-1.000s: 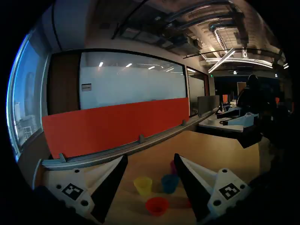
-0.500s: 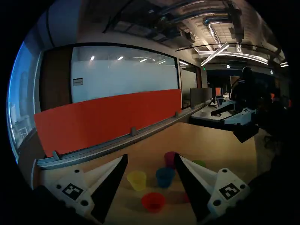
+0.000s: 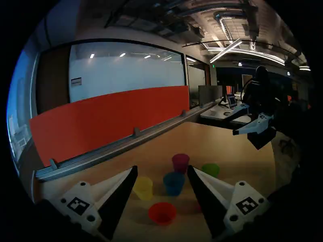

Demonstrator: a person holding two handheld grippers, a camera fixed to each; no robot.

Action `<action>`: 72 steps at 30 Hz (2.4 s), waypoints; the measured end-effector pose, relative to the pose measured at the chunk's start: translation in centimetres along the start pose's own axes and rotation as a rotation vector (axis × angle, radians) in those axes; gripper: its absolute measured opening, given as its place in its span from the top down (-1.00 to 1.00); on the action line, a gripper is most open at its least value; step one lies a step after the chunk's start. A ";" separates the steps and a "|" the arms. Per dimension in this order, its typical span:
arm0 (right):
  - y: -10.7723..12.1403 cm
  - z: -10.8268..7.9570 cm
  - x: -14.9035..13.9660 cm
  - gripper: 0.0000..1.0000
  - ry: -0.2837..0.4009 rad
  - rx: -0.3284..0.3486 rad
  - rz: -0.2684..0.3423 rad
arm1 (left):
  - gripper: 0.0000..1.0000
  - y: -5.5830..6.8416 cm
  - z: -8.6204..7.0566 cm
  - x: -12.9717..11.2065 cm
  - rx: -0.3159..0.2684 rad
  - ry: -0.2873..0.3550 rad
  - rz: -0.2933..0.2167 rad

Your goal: Pour water

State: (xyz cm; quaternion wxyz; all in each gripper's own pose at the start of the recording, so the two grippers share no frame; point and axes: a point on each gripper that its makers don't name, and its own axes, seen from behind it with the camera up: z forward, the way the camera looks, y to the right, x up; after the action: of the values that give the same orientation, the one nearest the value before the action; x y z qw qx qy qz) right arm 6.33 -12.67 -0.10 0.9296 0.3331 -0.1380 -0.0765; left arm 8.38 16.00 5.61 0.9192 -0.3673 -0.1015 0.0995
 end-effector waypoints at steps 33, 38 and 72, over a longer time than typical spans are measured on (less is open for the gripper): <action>-1.4 3.6 -9.2 -0.99 -0.165 0.078 -0.008 | -0.81 2.3 4.6 -6.1 -0.103 -0.161 0.036; -1.6 4.2 -10.6 -0.99 -0.190 0.087 -0.010 | -0.82 2.3 5.3 -7.1 -0.110 -0.185 0.045; -1.8 7.6 -15.0 -0.99 -0.264 0.122 -0.008 | -0.82 2.7 9.1 -11.3 -0.154 -0.341 0.082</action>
State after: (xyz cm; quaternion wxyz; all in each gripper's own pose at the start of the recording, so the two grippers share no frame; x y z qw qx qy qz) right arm -10.34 -15.05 1.29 0.8811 0.3766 -0.2619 -0.1147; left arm -5.11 20.97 8.87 0.8530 -0.4182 -0.2481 0.1896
